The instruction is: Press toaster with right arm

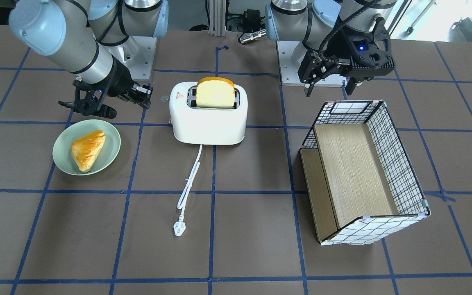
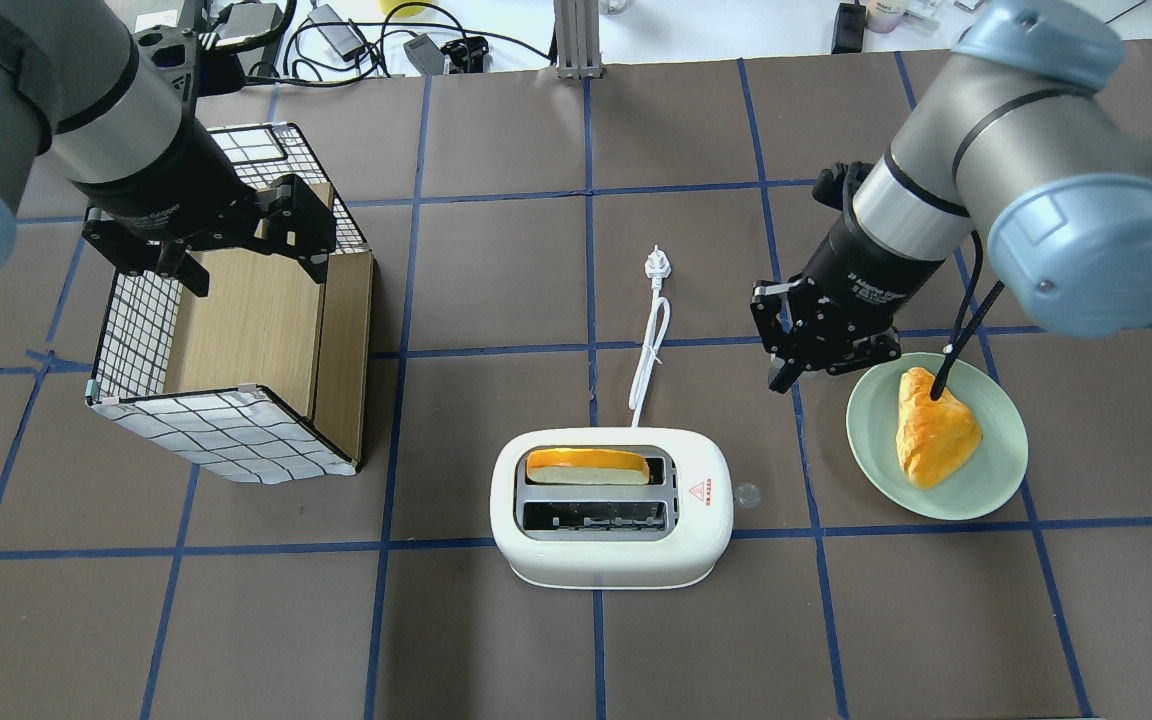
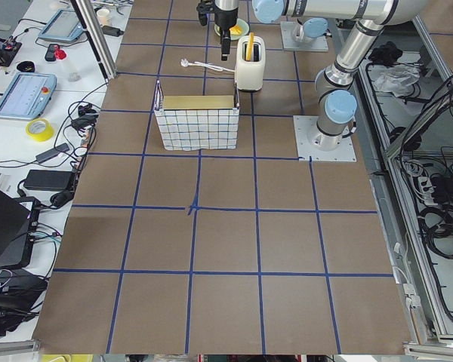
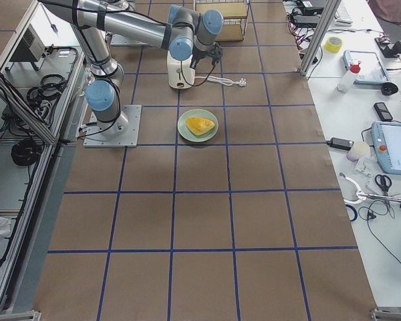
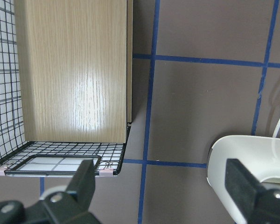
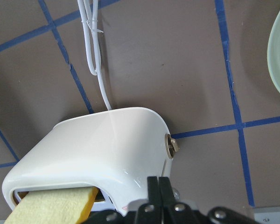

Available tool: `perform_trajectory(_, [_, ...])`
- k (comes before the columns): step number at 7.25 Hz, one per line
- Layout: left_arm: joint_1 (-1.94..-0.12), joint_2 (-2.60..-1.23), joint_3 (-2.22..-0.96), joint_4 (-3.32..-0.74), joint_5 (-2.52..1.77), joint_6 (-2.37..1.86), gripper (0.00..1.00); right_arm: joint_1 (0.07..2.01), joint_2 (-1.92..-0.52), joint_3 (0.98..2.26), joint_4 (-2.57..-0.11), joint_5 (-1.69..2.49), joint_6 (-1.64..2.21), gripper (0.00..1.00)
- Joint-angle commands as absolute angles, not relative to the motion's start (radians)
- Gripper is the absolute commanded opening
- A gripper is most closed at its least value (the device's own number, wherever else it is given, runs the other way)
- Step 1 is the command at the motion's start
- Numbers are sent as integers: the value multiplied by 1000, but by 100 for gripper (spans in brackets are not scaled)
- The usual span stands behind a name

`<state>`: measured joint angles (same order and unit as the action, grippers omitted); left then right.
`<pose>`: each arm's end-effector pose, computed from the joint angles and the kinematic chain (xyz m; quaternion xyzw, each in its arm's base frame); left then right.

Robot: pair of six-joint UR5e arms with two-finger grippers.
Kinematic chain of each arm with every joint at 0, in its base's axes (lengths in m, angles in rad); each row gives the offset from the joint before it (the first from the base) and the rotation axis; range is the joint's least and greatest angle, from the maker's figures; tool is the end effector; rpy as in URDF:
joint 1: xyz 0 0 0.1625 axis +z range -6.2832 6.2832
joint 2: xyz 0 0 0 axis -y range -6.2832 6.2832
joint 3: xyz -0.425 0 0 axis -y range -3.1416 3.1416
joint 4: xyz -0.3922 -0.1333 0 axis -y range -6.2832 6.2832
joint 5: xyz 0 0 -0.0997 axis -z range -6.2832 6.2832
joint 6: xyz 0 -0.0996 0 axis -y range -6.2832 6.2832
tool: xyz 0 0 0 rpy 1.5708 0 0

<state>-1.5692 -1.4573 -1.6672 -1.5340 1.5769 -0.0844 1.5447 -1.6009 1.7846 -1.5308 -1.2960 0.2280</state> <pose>-0.1320 -0.4491 0.4974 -0.0431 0.9987 -0.0270 0.0019 0.1486 -0.4528 0.4001 0.1399 0.9745 0.1237 0.1243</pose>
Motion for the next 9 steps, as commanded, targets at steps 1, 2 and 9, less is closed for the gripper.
perform_trajectory(1, [-1569, -1457, -1667, -1534, 1577, -84, 100, 1546, -1603, 1630, -1467, -1376, 230, 31])
perform_trajectory(2, [-1569, -1457, -1666, -1534, 1577, -84, 100, 1546, -1603, 1609, -1480, -1408, 215, 43])
perform_trajectory(9, [-1569, -1457, -1667, -1534, 1577, -84, 100, 1542, -1498, 1446, -1508, -1564, -97, 100])
